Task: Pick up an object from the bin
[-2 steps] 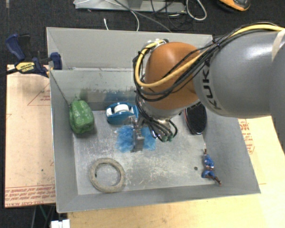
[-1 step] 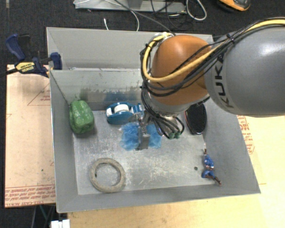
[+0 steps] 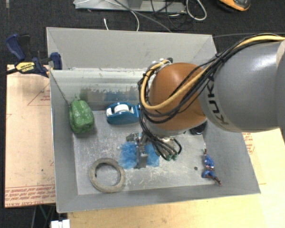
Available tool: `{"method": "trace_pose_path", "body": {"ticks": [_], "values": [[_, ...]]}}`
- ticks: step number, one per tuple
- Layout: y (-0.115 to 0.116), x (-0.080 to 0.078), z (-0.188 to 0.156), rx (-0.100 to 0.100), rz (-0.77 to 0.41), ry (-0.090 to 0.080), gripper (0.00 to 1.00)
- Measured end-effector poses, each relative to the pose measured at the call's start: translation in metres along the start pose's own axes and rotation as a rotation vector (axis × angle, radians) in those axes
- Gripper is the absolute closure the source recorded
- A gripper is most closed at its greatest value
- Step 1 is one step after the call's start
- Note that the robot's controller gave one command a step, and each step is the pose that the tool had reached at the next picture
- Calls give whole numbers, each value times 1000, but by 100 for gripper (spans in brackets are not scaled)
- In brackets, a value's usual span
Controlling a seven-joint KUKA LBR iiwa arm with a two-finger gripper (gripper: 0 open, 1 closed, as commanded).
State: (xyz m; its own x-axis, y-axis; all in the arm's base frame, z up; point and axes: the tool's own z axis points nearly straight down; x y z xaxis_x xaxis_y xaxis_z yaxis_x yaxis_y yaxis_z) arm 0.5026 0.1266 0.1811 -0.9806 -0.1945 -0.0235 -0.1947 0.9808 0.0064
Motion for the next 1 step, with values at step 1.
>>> {"method": "trace_pose_path", "body": {"ticks": [1], "values": [[-15,-45,-29,1,23,-11,100]]}}
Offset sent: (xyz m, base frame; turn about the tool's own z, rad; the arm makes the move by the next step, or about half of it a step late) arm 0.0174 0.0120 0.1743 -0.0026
